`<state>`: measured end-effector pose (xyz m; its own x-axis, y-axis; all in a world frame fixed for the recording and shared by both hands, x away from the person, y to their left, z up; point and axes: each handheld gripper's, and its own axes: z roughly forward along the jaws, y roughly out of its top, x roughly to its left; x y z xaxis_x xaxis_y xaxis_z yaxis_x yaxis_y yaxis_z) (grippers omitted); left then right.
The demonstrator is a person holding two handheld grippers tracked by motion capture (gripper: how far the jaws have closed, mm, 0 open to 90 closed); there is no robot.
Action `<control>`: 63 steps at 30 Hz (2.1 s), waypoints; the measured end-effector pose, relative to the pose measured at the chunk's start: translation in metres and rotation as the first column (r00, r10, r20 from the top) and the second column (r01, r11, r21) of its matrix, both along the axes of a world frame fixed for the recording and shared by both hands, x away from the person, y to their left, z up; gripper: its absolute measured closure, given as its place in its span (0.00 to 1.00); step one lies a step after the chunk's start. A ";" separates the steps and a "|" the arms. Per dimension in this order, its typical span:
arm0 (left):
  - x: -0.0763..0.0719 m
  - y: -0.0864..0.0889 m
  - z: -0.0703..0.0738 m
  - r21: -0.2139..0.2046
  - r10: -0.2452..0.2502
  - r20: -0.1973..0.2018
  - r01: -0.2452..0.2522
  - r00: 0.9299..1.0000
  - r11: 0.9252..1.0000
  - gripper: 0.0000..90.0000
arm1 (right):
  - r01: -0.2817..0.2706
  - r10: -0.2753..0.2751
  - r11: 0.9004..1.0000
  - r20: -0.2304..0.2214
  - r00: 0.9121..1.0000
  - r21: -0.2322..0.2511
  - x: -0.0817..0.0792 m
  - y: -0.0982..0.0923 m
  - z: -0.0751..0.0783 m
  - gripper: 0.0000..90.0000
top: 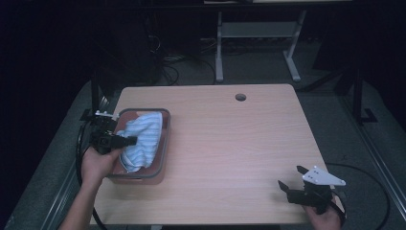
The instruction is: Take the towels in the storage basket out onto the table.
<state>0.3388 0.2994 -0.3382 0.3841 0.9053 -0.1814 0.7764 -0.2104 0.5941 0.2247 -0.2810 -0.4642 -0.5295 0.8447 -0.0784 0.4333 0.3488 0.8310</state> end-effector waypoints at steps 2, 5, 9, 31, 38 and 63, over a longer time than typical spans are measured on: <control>0.000 0.001 0.002 -0.010 -0.001 0.004 0.001 1.000 1.000 0.77 | -0.001 0.001 1.000 0.000 1.000 0.001 0.000 0.000 0.000 0.16; -0.001 0.002 0.006 -0.035 -0.001 0.011 0.001 1.000 0.999 0.77 | -0.001 0.001 1.000 0.000 1.000 0.001 0.000 0.000 0.000 0.16; -0.001 0.003 0.012 -0.044 -0.004 0.021 0.005 1.000 0.999 0.77 | 0.000 0.000 1.000 -0.001 1.000 0.001 0.001 0.001 0.000 0.16; -0.002 -0.011 0.039 -0.122 -0.038 0.065 0.046 0.997 0.991 0.77 | 0.002 -0.002 1.000 0.001 1.000 0.004 0.000 0.000 0.001 0.16; -0.001 -0.024 0.048 -0.130 -0.066 0.081 0.077 0.995 0.989 0.77 | 0.002 -0.002 1.000 0.006 1.000 0.006 0.000 -0.001 0.002 0.16; 0.009 -0.075 0.049 -0.109 -0.167 0.069 0.174 0.984 0.979 0.77 | 0.006 -0.006 1.000 0.013 1.000 0.012 -0.001 -0.002 0.003 0.16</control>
<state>0.3477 0.2248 -0.2895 0.5440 0.8004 -0.2519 0.6979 -0.2648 0.6655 0.2235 -0.2832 -0.4611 -0.5237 0.8485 -0.0756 0.4240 0.3366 0.8408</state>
